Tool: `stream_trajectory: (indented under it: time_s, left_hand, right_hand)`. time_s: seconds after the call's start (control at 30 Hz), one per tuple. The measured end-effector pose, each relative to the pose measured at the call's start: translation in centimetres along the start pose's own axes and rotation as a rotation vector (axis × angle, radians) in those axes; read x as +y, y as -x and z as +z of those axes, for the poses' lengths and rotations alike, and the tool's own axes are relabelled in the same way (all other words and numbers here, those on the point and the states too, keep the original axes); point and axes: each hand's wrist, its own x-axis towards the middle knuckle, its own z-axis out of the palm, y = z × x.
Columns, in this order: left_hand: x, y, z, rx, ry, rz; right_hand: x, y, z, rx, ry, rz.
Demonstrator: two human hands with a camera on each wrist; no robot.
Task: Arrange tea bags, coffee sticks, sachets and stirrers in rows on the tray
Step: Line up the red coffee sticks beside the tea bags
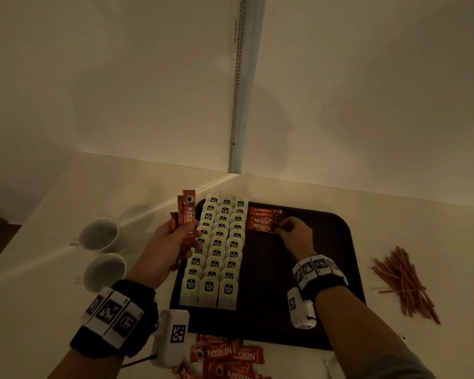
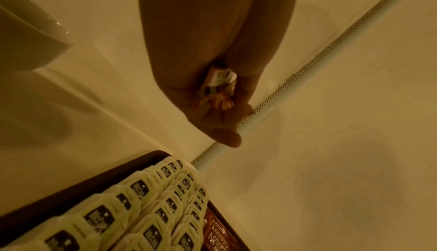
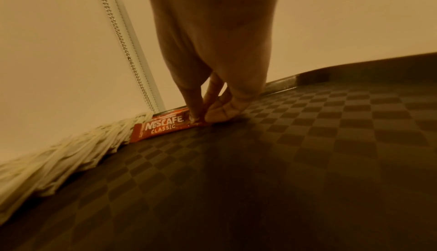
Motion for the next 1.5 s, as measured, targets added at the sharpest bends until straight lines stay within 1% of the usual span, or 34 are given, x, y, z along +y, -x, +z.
stream_trajectory:
  time_s: [0.33,0.4,0.47,0.53,0.57,0.6,0.67,0.7,0.73,0.8,0.87,0.97,1.17,1.27,1.43,1.5]
  left_hand:
    - [0.4,0.3,0.8,-0.056,-0.063,0.063]
    - [0.4,0.3,0.7,-0.042,-0.077,0.081]
    - [0.5,0.3,0.7,-0.017,-0.096,0.107]
    - [0.6,0.4,0.8,0.0,-0.116,0.128]
    - [0.7,0.4,0.8,0.005,-0.129,0.135]
    - [0.9,0.4,0.9,0.008,-0.146,0.141]
    - [1.3,0.4,1.1,0.007,-0.177,0.149]
    - [1.6,0.4,1.2,0.004,-0.184,0.155]
    - [1.8,0.4,1.2,-0.001,-0.179,0.165]
    - [2.2,0.5,1.2,-0.009,-0.14,0.196]
    - [2.6,0.9,1.0,-0.002,-0.088,0.223]
    - [2.8,1.2,0.6,0.038,-0.047,0.263]
    - [2.7,2.1,1.0,-0.009,-0.041,0.277]
    - [2.6,2.1,0.9,0.036,-0.036,0.299]
    - [2.2,2.3,0.9,0.104,0.005,0.318]
    - [2.0,2.3,0.8,0.122,0.009,0.321]
  right_hand:
    - [-0.3,-0.4,0.1,0.009,0.074,0.093]
    - [-0.4,-0.3,-0.2,0.011,0.056,0.112]
    - [-1.1,0.3,-0.5,0.041,0.012,0.089]
    - [-2.9,1.6,-1.0,0.044,-0.097,-0.018]
    - [-4.2,2.6,-1.2,-0.005,-0.172,-0.095]
    - [-5.8,3.9,-1.4,-0.096,-0.264,-0.18]
    - [-8.7,6.5,-1.8,-0.341,-0.442,-0.343]
    - [-9.8,7.6,-2.0,-0.434,-0.481,-0.422]
    - [-10.6,8.3,-2.0,-0.482,-0.491,-0.486]
    - [-11.3,9.2,-1.8,-0.488,-0.515,-0.535]
    - [-11.4,9.5,-1.5,-0.469,-0.592,-0.488]
    - [-11.3,10.0,-1.0,-0.499,-0.673,-0.429]
    - [-12.3,11.4,-1.1,-0.491,-0.596,-0.543]
    - [-12.3,11.5,-1.2,-0.493,-0.608,-0.518]
    - [-11.7,11.2,-2.3,-0.458,-0.61,-0.406]
    - [-11.5,11.1,-2.7,-0.479,-0.607,-0.408]
